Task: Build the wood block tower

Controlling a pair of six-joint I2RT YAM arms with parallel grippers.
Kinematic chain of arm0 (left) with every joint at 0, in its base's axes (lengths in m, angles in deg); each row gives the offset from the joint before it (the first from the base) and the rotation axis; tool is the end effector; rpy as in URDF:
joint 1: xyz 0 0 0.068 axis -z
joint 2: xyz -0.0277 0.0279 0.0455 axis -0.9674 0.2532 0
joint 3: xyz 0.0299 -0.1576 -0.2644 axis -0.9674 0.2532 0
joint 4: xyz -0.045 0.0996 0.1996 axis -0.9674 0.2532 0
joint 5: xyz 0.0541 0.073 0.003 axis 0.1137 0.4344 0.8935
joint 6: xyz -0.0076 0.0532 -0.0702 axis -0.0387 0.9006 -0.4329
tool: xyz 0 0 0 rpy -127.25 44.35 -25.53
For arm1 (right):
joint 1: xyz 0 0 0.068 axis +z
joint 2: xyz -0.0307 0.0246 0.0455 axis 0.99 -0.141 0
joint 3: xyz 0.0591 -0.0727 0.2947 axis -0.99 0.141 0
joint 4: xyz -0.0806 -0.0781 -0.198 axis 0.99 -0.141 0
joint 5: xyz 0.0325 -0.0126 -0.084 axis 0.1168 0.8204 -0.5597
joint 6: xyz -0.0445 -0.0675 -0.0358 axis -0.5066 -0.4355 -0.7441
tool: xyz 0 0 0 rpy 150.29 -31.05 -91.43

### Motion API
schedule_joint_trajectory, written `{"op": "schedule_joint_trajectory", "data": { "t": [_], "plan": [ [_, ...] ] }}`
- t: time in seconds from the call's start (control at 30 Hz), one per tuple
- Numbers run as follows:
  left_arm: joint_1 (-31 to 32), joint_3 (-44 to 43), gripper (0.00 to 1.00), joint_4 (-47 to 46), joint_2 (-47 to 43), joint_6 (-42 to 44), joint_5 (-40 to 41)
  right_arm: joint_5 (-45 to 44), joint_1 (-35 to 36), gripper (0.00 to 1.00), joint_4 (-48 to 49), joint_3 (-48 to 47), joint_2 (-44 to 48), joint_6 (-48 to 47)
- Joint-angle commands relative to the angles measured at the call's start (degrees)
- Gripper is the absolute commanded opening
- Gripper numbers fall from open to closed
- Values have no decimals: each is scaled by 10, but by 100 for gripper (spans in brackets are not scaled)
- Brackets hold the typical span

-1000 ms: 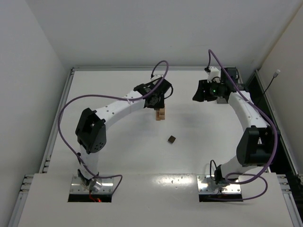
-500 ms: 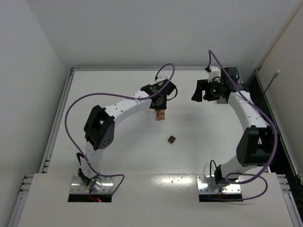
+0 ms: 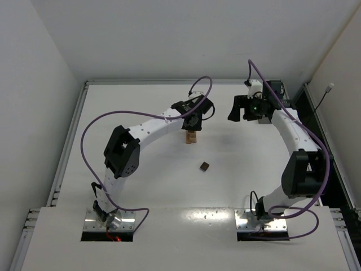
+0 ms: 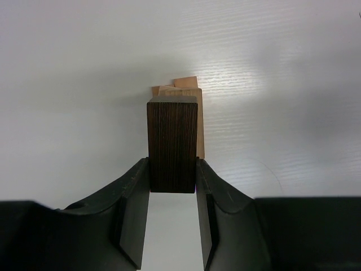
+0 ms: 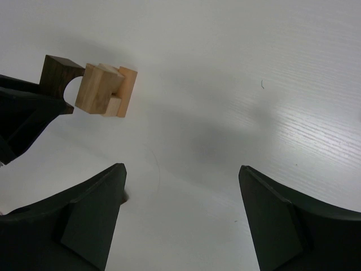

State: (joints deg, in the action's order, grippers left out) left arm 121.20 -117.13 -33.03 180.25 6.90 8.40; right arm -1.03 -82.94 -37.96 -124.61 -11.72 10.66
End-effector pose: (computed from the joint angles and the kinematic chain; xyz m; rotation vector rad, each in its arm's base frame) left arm 0.3447 -0.3099 0.2697 -0.0252 2.4458 -0.1185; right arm 0.3300 0.0272 0.3005 -0.0866 2.3929 0.5559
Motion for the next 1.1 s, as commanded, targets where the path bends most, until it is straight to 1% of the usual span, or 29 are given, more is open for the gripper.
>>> {"op": "schedule_joint_trajectory", "data": {
  "t": [0.0,0.57,0.83,1.07],
  "plan": [
    [15,-24,0,-3,6,0,2,1,-3,78,10,-23,-3,3],
    [15,-29,0,-3,22,6,-3,11,-3,78,10,-23,-13,3],
    [15,-52,0,-3,34,11,-3,11,-3,78,10,-23,-13,3],
    [15,-47,0,-3,39,11,-3,16,-3,78,10,-23,-19,3]
  ]
}}
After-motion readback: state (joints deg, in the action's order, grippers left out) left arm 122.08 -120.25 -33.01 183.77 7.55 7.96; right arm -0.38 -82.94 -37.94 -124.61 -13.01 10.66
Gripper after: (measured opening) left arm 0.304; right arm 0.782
